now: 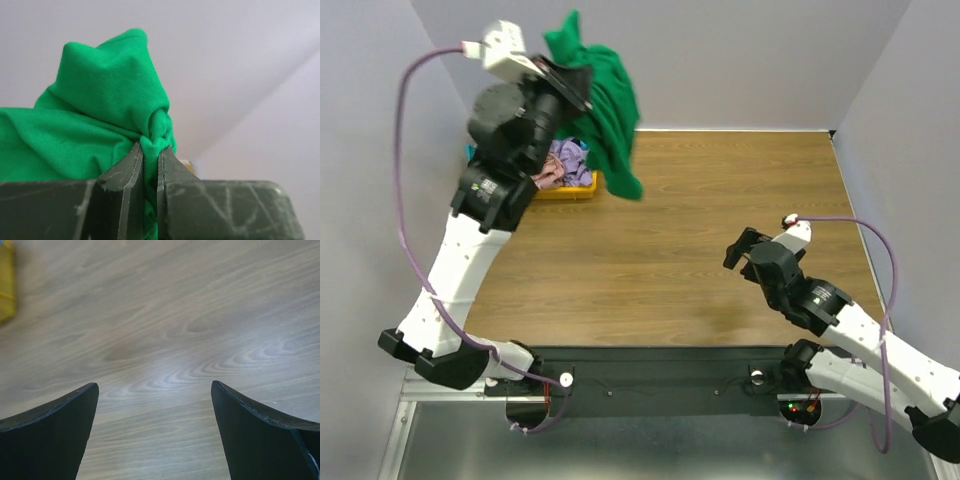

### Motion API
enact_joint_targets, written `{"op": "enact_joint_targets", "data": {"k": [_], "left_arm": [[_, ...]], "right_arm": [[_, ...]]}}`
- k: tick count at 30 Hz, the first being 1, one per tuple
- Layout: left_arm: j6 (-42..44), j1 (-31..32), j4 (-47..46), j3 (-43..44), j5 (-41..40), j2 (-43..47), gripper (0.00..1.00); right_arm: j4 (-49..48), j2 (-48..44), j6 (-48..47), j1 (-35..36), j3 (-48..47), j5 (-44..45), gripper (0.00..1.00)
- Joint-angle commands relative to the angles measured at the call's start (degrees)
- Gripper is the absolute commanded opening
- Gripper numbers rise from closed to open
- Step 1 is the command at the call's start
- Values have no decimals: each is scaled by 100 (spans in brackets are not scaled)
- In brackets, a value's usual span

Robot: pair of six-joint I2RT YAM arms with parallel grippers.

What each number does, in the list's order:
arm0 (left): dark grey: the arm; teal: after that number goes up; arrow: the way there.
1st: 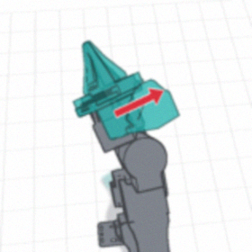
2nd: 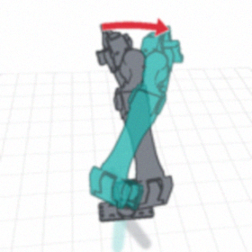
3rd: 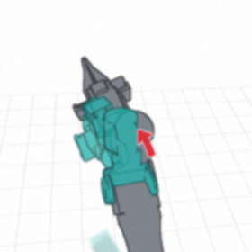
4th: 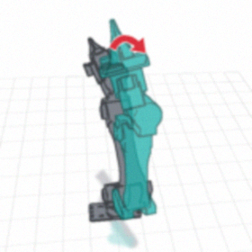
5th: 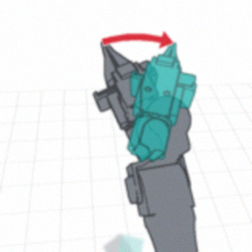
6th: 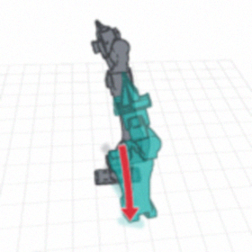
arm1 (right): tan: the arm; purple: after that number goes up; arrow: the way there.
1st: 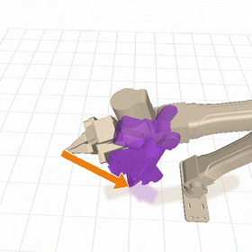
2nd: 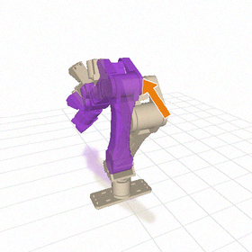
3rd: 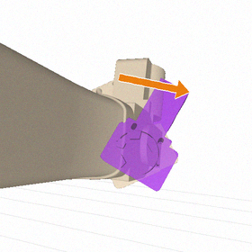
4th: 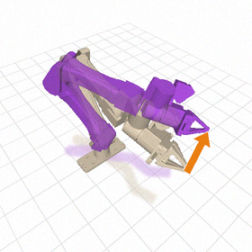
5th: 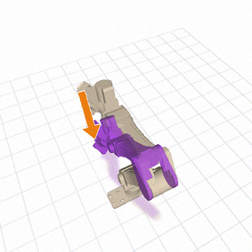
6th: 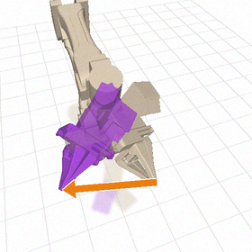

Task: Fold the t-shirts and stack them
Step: Move the tshirt to the center of the board, then flatten the tshirt out

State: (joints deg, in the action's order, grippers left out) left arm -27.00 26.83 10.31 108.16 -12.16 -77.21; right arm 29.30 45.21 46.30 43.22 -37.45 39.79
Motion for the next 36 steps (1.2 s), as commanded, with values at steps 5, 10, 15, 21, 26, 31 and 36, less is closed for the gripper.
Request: {"op": "enact_joint_targets", "data": {"k": [5, 10, 15, 21, 26, 31, 36], "left_arm": [[-691, 2131, -47, -919, -1515, 31, 0], [-1491, 2564, 296, -1902, -2641, -22, 15], [-1527, 1934, 1191, -1887, -2406, -1049, 99], [-1966, 1273, 1819, -2952, -1975, -1228, 98], [-2273, 842, 632, -5249, -1141, 124, 99], [-2591, 604, 358, -6701, -893, 759, 98], [-2363, 157, 7, -6975, -701, 752, 98]], "right_arm": [[250, -812, 352, 37, -455, 2, 100], [1050, -540, 546, 28, -807, 161, 100], [1245, 152, 520, 28, -913, -198, 100], [1289, 1015, 204, 28, -931, -937, 100], [1298, 1577, 230, 46, -589, -1604, 100], [1333, 1447, 607, 37, -132, -2124, 100], [1508, 702, 1003, 37, 457, -2624, 100]]}}
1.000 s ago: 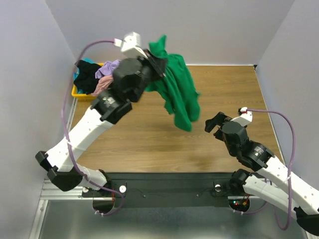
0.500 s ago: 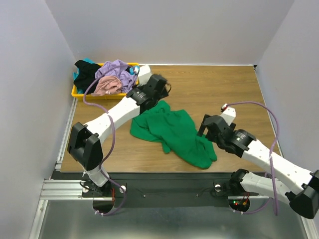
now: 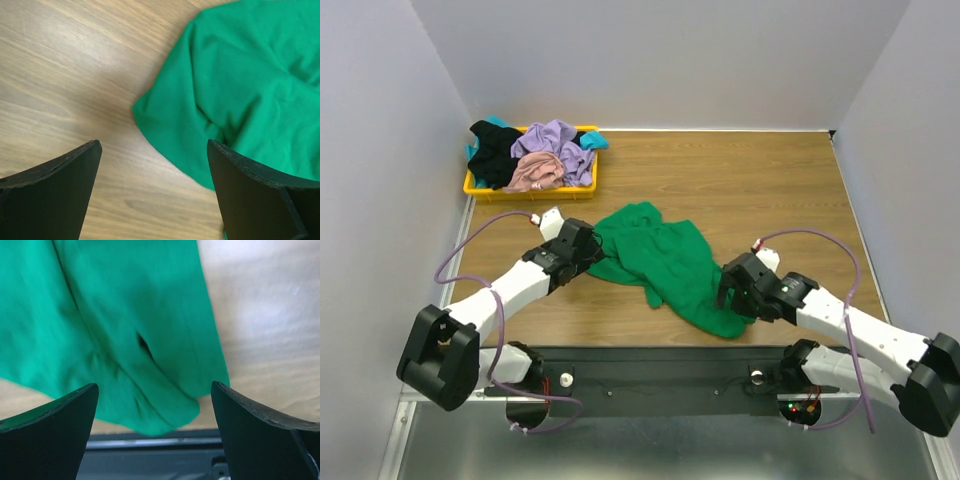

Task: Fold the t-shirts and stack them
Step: Flatten the tshirt out

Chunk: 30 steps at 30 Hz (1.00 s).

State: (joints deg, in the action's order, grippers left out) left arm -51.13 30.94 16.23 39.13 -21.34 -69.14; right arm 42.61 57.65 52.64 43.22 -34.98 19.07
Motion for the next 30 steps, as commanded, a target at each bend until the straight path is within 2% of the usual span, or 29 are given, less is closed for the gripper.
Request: {"op": "enact_joint_targets", "data": {"k": [1, 6, 8, 10, 11, 13, 14, 15, 16, 17, 18, 19, 20, 21, 25, 30], "left_arm": [[77, -255, -655, -73, 297, -134, 98], [147, -281, -1148, -29, 771, -915, 96], [244, -281, -1157, 67, 790, -1283, 91], [253, -281, -1140, 182, 781, -1469, 87], [270, -281, -1139, 208, 807, -1644, 81], [279, -281, -1157, 261, 904, -1777, 75], [340, -281, -1227, 270, 965, -1874, 61], [358, -281, -1271, 270, 991, -1909, 55], [376, -281, -1280, 279, 992, -1936, 47], [385, -281, -1298, 288, 1009, -1971, 14], [411, -281, -1298, 305, 1027, -1971, 0], [437, -281, -1306, 323, 1027, -1963, 0], [446, -281, -1289, 332, 1044, -1910, 0], [499, -281, -1254, 393, 1027, -1858, 0], [604, -281, -1149, 498, 940, -1270, 0], [587, -264, -1008, 525, 614, 259, 0]], "right_arm": [[230, -657, 370, 37, 263, -675, 100], [441, -984, 668, 37, 580, -905, 100], [441, -861, 825, 37, 650, -740, 98], [424, -756, 958, 37, 659, -519, 95], [389, -607, 1072, 37, 633, -292, 94], [292, -457, 1099, 37, 607, -141, 83], [135, -326, 1108, 37, 607, -80, 63], [29, -246, 1099, 37, 624, -70, 52], [-85, -193, 1082, 46, 633, -88, 45], [-278, -132, 1047, 37, 650, -79, 42], [-323, -18, 1003, 37, 616, -35, 34], [-376, 27, 1002, 37, 572, 43, 29], [-376, 71, 968, 37, 511, 262, 20], [-385, 97, 932, 28, 345, 403, 0], [-385, -191, 634, 28, -165, 1027, 0], [-367, -772, 273, 28, -799, 1907, 0]]}}
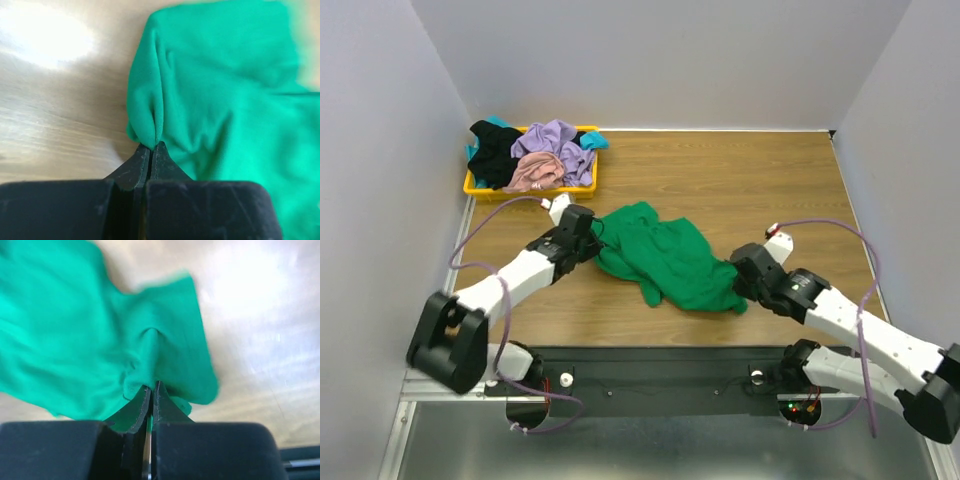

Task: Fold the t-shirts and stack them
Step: Flatten the tshirt out

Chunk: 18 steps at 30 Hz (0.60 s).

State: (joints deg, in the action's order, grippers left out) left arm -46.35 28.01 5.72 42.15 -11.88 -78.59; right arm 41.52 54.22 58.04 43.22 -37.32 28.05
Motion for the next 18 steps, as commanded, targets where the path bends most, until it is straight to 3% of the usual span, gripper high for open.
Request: {"op": "enact_joint_targets", "data": {"k": [1, 5, 10, 13, 18], "left_arm": [[117, 29, 78, 258, -341, 1623, 0], [249, 38, 219, 635, -412, 2512, 0], [556, 47, 184, 1347, -535, 3401, 0], [819, 55, 184, 1909, -386, 3630, 0], [1049, 55, 193, 2656, -78, 4114, 0]], "right_arm": [[-232, -516, -371, 28, -844, 1070, 0], [-127, -675, -872, 28, -1636, 1474, 0], [-109, -878, -1697, 20, -3288, 2379, 0], [-109, -773, -2120, 20, -4281, 2503, 1], [-100, -877, -2297, 28, -5056, 2398, 0]]}}
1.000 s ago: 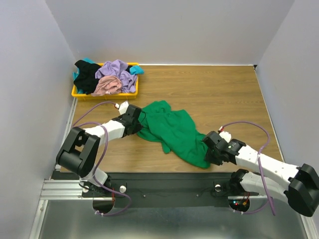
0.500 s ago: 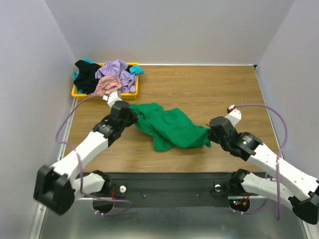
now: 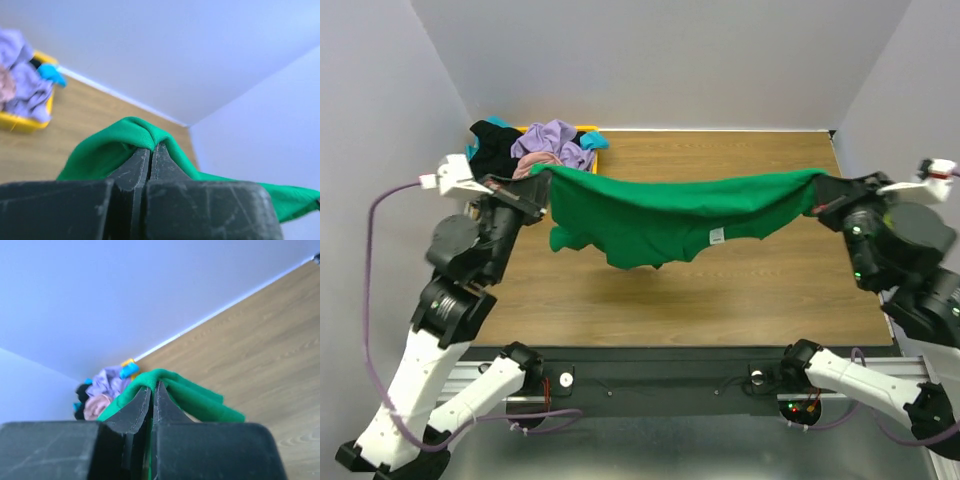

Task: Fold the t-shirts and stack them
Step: Flatten the tshirt out

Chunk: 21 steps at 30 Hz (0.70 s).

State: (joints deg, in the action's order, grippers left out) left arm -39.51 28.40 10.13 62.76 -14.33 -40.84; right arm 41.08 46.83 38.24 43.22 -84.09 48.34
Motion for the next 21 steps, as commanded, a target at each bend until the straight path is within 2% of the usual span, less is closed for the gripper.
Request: {"op": "enact_joint_targets", "data": {"k": [1, 7, 10, 11, 13, 19, 20, 21], "left_arm": [[391, 7, -231, 666, 184, 392, 0], [312, 16, -143, 747, 369, 735, 0], [189, 7, -143, 580, 378, 630, 0], [172, 16, -143, 536, 369, 447, 0], [93, 16, -143, 439, 273, 201, 0], [-162, -1, -20, 80, -342, -1258, 0], [-206, -10, -37, 17, -369, -1469, 0], [-154, -62, -116, -44, -317, -1914, 0]], "right_arm": [[-56, -165, -326, 28, -545, 387, 0], [-4, -25, -712, 28, -1047, 334, 0], [40, 229, -765, 28, -1039, 711, 0], [40, 317, -722, 28, -1013, 1060, 1], [49, 677, -721, 28, -907, 1230, 0], [49, 1775, -519, -41, -530, 1793, 1], [67, 2143, -493, -172, -416, 1706, 0], [58, 2346, -449, -687, -363, 966, 1]]}}
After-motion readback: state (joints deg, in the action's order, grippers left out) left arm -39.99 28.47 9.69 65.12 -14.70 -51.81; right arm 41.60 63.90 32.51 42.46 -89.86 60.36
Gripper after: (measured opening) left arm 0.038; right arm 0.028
